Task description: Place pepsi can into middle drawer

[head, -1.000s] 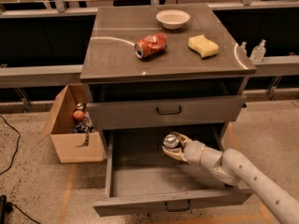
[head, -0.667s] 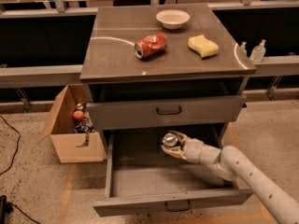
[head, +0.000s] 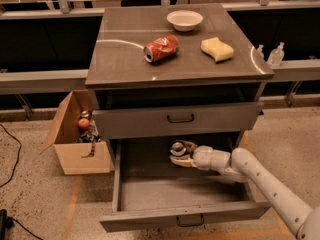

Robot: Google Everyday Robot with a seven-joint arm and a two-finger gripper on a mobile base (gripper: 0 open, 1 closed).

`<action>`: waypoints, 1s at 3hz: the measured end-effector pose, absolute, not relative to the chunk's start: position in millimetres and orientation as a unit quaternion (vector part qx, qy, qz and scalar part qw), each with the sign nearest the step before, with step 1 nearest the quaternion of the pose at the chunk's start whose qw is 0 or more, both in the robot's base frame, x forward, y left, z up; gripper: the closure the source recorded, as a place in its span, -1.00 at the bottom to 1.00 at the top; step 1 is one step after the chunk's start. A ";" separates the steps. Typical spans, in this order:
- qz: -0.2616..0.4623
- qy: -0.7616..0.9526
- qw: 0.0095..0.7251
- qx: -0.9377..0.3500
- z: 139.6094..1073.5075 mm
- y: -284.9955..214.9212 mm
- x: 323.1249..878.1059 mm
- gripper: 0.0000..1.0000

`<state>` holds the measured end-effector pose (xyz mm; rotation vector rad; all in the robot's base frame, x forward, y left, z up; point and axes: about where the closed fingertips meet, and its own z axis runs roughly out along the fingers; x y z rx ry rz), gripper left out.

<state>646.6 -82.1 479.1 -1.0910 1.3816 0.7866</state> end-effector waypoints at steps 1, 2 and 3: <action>0.365 0.603 0.543 -0.457 455.9 -68.9 640.6 0.65; 0.388 0.612 0.521 -0.451 434.4 -49.2 633.8 0.17; 0.398 0.618 0.509 -0.448 422.4 -36.9 630.4 -0.31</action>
Offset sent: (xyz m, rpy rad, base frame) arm -0.0205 0.0503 -0.0705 0.0200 0.2139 0.0770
